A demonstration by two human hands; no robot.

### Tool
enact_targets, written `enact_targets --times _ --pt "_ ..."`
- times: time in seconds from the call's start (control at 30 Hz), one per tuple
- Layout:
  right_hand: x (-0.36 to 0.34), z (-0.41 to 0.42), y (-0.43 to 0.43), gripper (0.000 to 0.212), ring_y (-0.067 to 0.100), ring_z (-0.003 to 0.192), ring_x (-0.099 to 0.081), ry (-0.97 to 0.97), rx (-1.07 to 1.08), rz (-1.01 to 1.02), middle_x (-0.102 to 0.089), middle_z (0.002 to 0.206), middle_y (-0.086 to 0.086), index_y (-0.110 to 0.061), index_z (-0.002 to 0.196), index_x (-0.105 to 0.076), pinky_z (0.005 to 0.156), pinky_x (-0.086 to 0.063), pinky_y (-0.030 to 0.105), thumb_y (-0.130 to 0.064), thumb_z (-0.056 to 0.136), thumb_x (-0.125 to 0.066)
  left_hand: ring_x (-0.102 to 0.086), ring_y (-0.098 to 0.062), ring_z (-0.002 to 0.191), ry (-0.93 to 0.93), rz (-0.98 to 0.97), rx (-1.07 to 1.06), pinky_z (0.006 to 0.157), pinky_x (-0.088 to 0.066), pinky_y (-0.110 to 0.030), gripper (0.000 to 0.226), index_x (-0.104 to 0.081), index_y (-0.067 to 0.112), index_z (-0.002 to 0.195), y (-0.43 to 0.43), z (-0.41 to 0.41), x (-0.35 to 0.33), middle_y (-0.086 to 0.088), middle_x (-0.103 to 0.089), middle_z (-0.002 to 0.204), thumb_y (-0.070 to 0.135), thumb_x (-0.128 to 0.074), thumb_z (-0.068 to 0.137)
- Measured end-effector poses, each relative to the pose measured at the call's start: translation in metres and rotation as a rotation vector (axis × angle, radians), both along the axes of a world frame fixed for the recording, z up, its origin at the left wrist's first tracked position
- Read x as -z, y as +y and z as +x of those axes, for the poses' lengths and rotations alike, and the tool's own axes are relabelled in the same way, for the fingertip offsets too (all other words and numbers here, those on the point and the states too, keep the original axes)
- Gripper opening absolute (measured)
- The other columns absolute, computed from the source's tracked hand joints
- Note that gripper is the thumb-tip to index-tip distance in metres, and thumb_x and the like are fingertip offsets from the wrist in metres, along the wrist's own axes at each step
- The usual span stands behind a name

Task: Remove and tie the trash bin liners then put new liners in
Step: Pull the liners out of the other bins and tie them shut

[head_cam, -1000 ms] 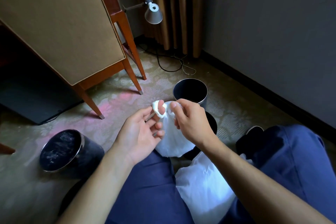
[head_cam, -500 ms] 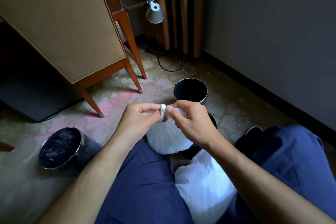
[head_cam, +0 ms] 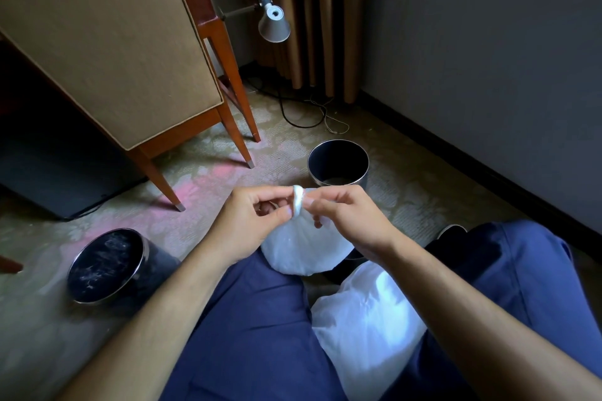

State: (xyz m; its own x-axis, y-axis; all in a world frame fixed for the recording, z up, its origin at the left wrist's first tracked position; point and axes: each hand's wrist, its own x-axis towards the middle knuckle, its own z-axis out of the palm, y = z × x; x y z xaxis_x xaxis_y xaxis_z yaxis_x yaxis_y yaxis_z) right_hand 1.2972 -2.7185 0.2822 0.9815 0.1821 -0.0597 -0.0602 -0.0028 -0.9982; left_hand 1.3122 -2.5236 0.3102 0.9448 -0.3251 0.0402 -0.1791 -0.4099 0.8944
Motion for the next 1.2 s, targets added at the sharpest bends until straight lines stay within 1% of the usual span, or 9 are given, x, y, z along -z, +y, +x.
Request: enact_targets --times 0.17,0.3,0.4,0.47,0.63,0.73,0.9,1.07,1.2 --pt "0.009 0.0 -0.002 0.022 0.014 0.069 -0.04 0.09 -0.103 0.119 -0.05 0.078 0.016 0.004 0.105 -0.076 0.067 -0.039 0.02 0.001 0.096 -0.057 -0.056 -0.009 0.074 -0.217 0.397 0.041 0.068 -0.041 -0.011 0.034 -0.073 0.035 0.109 0.003 0.006 0.001 0.009 -0.06 0.082 0.012 -0.077 0.084" --pt "0.005 -0.003 -0.012 0.028 0.015 0.071 -0.044 0.054 -0.206 0.027 -0.055 0.074 0.006 -0.02 0.091 -0.08 0.071 -0.04 0.023 -0.004 0.099 -0.058 -0.058 -0.006 0.084 -0.36 0.488 0.104 0.071 -0.041 -0.014 0.017 -0.074 0.027 0.1 0.006 0.006 0.003 0.011 -0.058 0.086 0.02 -0.076 0.084" --pt "0.002 0.001 -0.018 0.013 0.005 0.069 -0.054 -0.088 -0.064 -0.302 -0.065 0.072 -0.003 -0.02 0.088 -0.077 0.071 -0.047 0.028 -0.027 0.096 -0.069 -0.057 -0.008 0.078 -0.456 0.426 0.059 0.067 -0.04 -0.014 0.004 -0.068 0.021 0.085 0.001 -0.002 0.007 0.011 -0.055 0.08 0.021 -0.065 0.088" --pt "0.001 0.003 -0.02 0.023 0.003 0.066 -0.051 -0.188 0.007 -0.477 -0.064 0.073 0.003 -0.02 0.083 -0.073 0.065 -0.045 0.032 -0.041 0.093 -0.071 -0.054 -0.01 0.073 -0.445 0.375 0.009 0.063 -0.037 -0.013 0.009 -0.064 0.02 0.083 -0.004 -0.008 0.008 0.009 -0.053 0.076 0.018 -0.063 0.092" --pt "-0.006 0.002 -0.014 0.027 0.008 0.068 -0.048 -0.193 -0.034 -0.33 -0.054 0.071 -0.002 -0.018 0.083 -0.066 0.067 -0.041 0.031 -0.042 0.095 -0.066 -0.064 -0.022 0.073 -0.244 0.115 -0.08 0.067 -0.053 -0.043 0.012 -0.069 0.021 0.093 -0.012 -0.011 0.01 0.001 -0.067 0.078 0.027 -0.058 0.091" --pt "-0.009 0.001 -0.009 0.024 0.01 0.067 -0.058 -0.16 0.051 -0.296 -0.065 0.072 -0.002 -0.021 0.087 -0.066 0.068 -0.051 0.039 -0.044 0.094 -0.064 -0.07 -0.026 0.08 -0.167 -0.001 -0.121 0.075 -0.056 -0.052 0.014 -0.072 0.024 0.095 -0.015 -0.011 0.007 -0.001 -0.073 0.083 0.03 -0.062 0.088" --pt "-0.013 -0.005 -0.004 0.023 0.013 0.081 -0.071 -0.185 0.14 -0.37 -0.075 0.084 -0.002 -0.029 0.101 -0.076 0.078 -0.059 0.041 -0.048 0.094 -0.064 -0.067 -0.031 0.081 -0.158 -0.036 -0.157 0.078 -0.055 -0.054 0.025 -0.073 0.033 0.099 -0.013 -0.012 0.01 -0.005 -0.073 0.086 0.046 -0.067 0.078" --pt "-0.013 -0.012 -0.002 0.015 0.001 0.06 -0.054 -0.226 0.176 -0.433 -0.06 0.061 -0.012 -0.023 0.096 -0.081 0.057 -0.038 0.013 -0.034 0.093 -0.07 -0.064 -0.027 0.078 -0.157 -0.086 -0.191 0.079 -0.056 -0.052 0.027 -0.072 0.054 0.097 -0.015 -0.014 0.009 -0.007 -0.07 0.088 0.033 -0.072 0.081" --pt "-0.013 -0.013 0.001 0.011 0.004 0.061 -0.052 -0.19 0.196 -0.389 -0.066 0.07 0.001 -0.026 0.082 -0.078 0.059 -0.043 0.023 -0.033 0.088 -0.071 -0.064 -0.032 0.084 -0.147 -0.04 -0.117 0.081 -0.056 -0.051 0.028 -0.072 0.051 0.102 -0.012 -0.015 0.005 -0.006 -0.07 0.096 0.03 -0.075 0.083"
